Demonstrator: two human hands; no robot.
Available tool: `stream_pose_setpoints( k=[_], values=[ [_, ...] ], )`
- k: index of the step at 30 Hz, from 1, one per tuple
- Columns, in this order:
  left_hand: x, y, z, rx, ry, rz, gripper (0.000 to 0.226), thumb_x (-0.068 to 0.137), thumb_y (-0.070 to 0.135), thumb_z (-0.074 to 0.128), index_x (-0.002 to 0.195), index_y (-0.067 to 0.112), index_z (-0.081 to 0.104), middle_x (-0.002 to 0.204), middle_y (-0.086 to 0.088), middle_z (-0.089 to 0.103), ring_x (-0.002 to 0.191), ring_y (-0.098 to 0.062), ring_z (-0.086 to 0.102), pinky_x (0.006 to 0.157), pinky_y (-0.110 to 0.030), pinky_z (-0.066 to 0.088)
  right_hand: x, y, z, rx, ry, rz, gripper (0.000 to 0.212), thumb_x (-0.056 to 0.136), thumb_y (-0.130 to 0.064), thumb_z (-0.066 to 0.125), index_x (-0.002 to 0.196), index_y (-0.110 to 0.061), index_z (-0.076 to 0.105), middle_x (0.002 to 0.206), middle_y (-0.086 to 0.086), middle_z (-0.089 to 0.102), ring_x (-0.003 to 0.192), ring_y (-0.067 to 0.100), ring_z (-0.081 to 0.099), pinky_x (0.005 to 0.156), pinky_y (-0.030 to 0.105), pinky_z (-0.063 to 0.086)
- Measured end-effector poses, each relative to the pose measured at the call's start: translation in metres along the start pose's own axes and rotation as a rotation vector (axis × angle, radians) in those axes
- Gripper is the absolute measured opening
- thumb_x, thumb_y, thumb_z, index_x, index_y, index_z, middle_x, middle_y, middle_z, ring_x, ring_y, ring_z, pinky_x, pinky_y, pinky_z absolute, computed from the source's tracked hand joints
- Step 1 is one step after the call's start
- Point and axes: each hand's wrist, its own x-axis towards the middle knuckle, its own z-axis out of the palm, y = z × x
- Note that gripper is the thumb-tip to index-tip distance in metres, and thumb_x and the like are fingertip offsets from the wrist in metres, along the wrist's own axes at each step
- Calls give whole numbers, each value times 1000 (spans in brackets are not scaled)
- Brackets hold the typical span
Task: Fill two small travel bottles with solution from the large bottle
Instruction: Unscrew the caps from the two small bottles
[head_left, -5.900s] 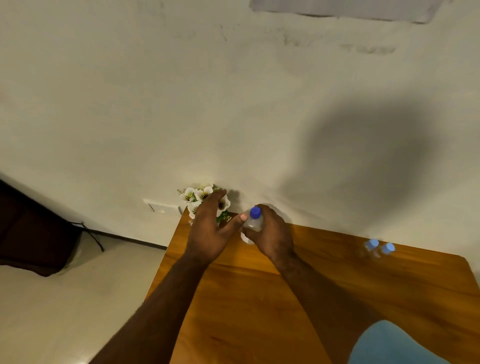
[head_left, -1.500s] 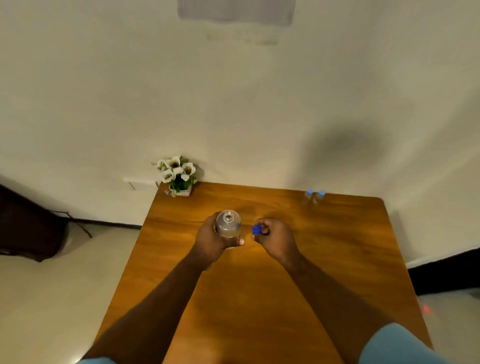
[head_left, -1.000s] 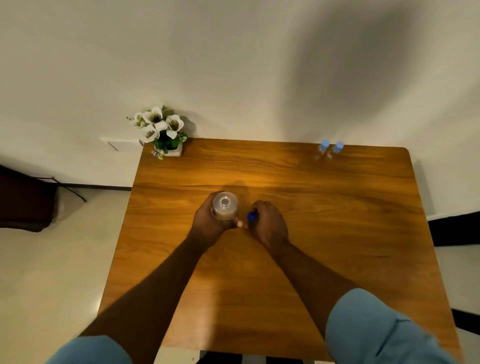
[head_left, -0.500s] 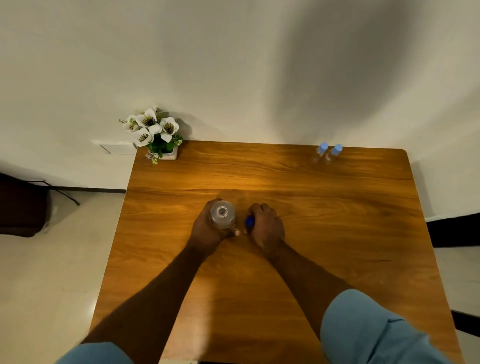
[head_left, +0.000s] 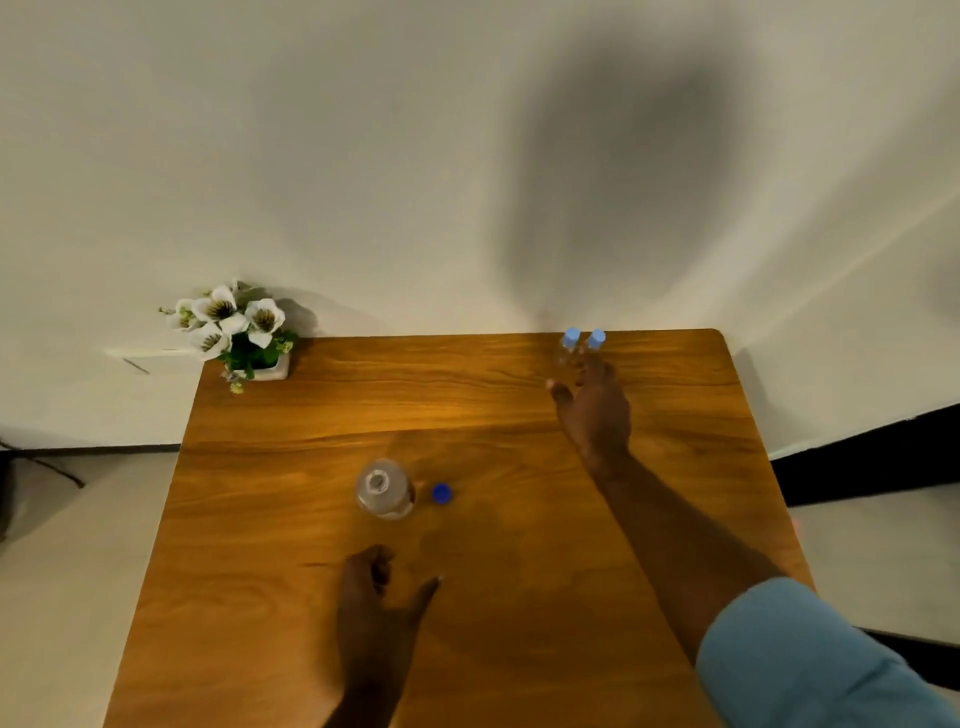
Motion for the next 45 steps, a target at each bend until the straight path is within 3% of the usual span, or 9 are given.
stream_pose_setpoints(
  k=[6, 10, 15, 23, 27, 32, 36, 41, 45],
  values=[
    [-16, 59, 58, -103, -212, 141, 65, 63, 50, 89, 116, 28, 59, 107, 14, 62, 99, -6, 61, 80, -24, 52, 45, 15, -27, 4, 24, 1, 47, 86, -37, 75, 125, -17, 58, 126, 11, 61, 109, 30, 65, 83, 42, 57],
    [19, 108, 107, -125, -258, 212, 71, 72, 42, 89, 132, 20, 58, 127, 6, 63, 117, -10, 60, 95, -27, 52, 55, 27, -28, -23, -4, -45, 49, 86, -36, 76, 126, -15, 59, 128, 10, 60, 110, 28, 64, 82, 37, 54],
    [80, 163, 164, -160, -240, 212, 69, 83, 44, 81, 141, 23, 52, 139, 5, 57, 126, -13, 53, 97, -32, 50, 76, 40, -25, -64, -16, -150, 47, 85, -33, 76, 127, -19, 58, 123, 10, 59, 108, 28, 61, 76, 33, 52],
    [149, 196, 225, -124, -256, 248, 63, 86, 26, 81, 141, 17, 53, 133, 4, 61, 116, -8, 52, 93, -27, 47, 114, 58, -20, -119, -88, -268, 50, 87, -24, 75, 133, -19, 58, 130, 11, 57, 116, 29, 59, 87, 34, 53],
    [164, 196, 245, -95, -336, 293, 61, 85, 20, 81, 140, 23, 56, 134, 2, 65, 116, -9, 56, 98, -32, 52, 121, 67, -17, -118, -129, -320, 40, 89, -24, 72, 127, -16, 63, 123, 10, 62, 108, 29, 63, 84, 34, 54],
    [175, 190, 258, -28, -315, 284, 40, 87, 36, 76, 124, 24, 68, 106, 4, 76, 97, -18, 71, 81, -38, 61, 126, 72, -16, -121, -133, -355, 24, 92, -23, 65, 114, -14, 68, 107, 7, 68, 95, 25, 64, 73, 28, 45],
    [166, 190, 249, -62, -299, 251, 33, 88, 37, 77, 116, 20, 71, 97, 7, 73, 87, -14, 68, 70, -33, 57, 115, 75, -28, -131, -150, -375, 24, 92, -26, 66, 113, -13, 68, 106, 6, 68, 95, 24, 64, 73, 29, 48],
    [116, 185, 207, -105, -270, 264, 46, 88, 29, 79, 129, 12, 68, 115, 0, 72, 104, -18, 65, 87, -30, 54, 74, 79, -62, -79, -172, -337, 27, 92, -31, 68, 115, -16, 68, 112, 1, 68, 97, 20, 64, 77, 27, 49],
    [63, 164, 168, -128, -305, 241, 37, 87, 29, 80, 118, 11, 71, 98, 3, 71, 95, -17, 67, 80, -27, 53, 21, 84, -90, 0, -191, -283, 28, 90, -34, 71, 113, -19, 70, 111, -2, 70, 89, 16, 66, 76, 32, 58]
  ],
)
